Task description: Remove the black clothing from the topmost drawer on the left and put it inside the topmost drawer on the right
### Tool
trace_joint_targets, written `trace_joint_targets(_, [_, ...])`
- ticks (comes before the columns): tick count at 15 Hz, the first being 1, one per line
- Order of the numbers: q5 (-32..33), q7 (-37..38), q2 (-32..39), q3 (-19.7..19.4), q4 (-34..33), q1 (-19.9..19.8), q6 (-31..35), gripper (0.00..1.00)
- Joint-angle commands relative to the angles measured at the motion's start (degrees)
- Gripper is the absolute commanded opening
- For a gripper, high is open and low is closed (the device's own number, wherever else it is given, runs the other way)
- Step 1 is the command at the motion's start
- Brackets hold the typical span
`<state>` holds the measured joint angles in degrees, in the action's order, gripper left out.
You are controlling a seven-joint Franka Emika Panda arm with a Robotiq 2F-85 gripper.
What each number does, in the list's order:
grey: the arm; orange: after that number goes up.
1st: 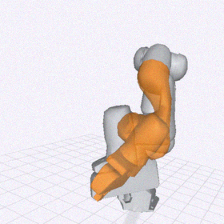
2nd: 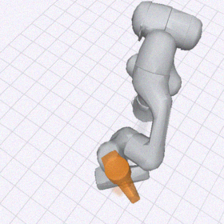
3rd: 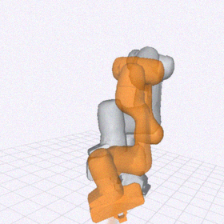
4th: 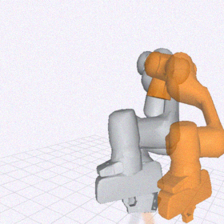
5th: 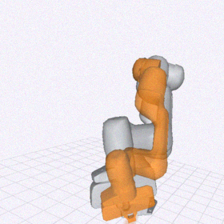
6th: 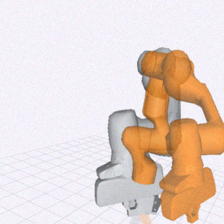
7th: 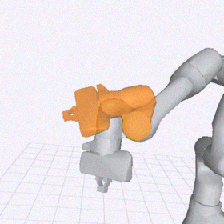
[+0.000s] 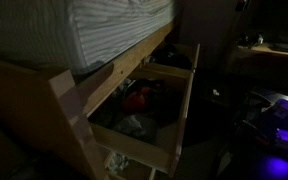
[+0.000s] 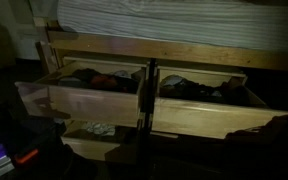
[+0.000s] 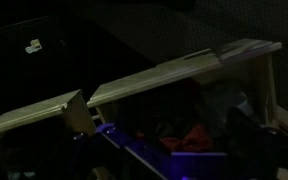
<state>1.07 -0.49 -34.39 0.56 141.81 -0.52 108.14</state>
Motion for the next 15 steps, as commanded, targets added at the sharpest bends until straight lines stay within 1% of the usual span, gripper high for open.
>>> trace_joint_targets(1, [0.1,0.1,0.0,-0.2,-0.1,0.2,-0.1,1.00])
trace_joint_targets(12, [0.1,0.1,0.0,-0.2,-0.1,0.2,-0.1,1.00])
trace_joint_targets(13, [0.6,-0.3,-0.3,-0.4,-0.9,0.0,0.1,1.00])
trace_joint_targets(14, [0.4,0.0,1.1,-0.4,-1.4,0.0,0.4,1.00])
trace_joint_targets(15, [-2.5,-1.3,4.3,-1.5,-1.4,1.1,1.6,1.00])
